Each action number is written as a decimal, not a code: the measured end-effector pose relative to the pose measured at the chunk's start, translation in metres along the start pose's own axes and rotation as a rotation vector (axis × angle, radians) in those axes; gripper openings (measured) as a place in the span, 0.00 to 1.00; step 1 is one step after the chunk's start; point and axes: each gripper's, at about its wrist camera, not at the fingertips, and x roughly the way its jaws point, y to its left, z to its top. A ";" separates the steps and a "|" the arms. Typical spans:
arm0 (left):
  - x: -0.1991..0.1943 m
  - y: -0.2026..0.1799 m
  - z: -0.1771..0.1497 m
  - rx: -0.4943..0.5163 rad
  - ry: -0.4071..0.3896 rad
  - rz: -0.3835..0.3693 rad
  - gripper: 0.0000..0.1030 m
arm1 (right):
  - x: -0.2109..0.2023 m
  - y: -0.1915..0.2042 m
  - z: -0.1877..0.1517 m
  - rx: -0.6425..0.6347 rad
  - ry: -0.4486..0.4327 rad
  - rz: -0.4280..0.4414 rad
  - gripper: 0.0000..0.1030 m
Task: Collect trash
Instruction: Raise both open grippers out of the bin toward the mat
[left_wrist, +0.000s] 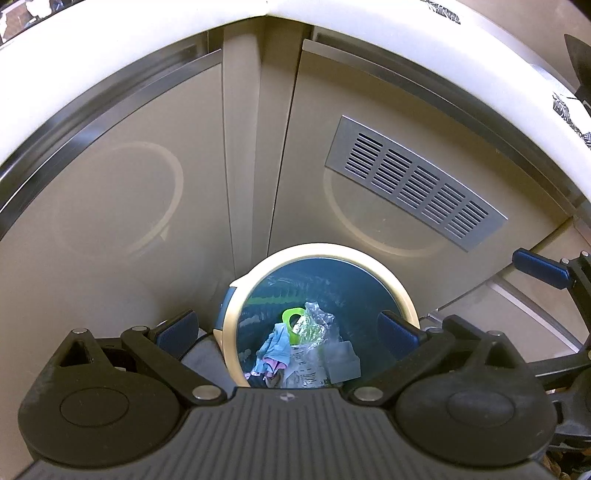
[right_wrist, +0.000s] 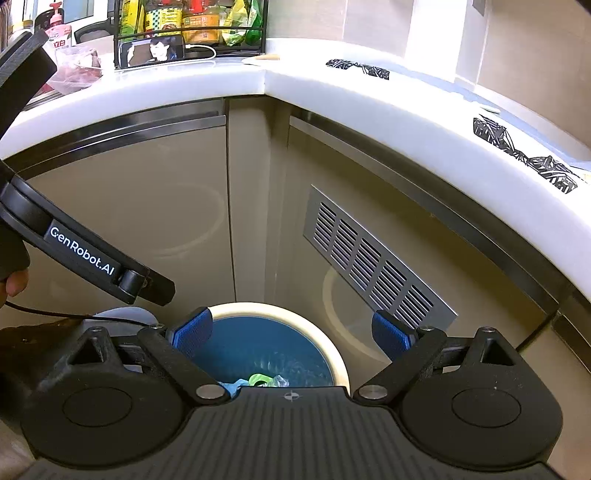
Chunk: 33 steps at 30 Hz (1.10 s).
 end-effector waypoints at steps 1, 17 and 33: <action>-0.001 0.000 0.000 0.001 -0.004 0.002 1.00 | 0.000 0.000 0.002 0.000 -0.002 0.000 0.91; -0.066 -0.011 0.035 0.049 -0.243 0.015 1.00 | -0.058 -0.040 0.049 0.149 -0.225 0.028 0.92; -0.091 -0.019 0.095 0.043 -0.328 0.050 1.00 | -0.061 -0.077 0.107 0.203 -0.375 -0.011 0.94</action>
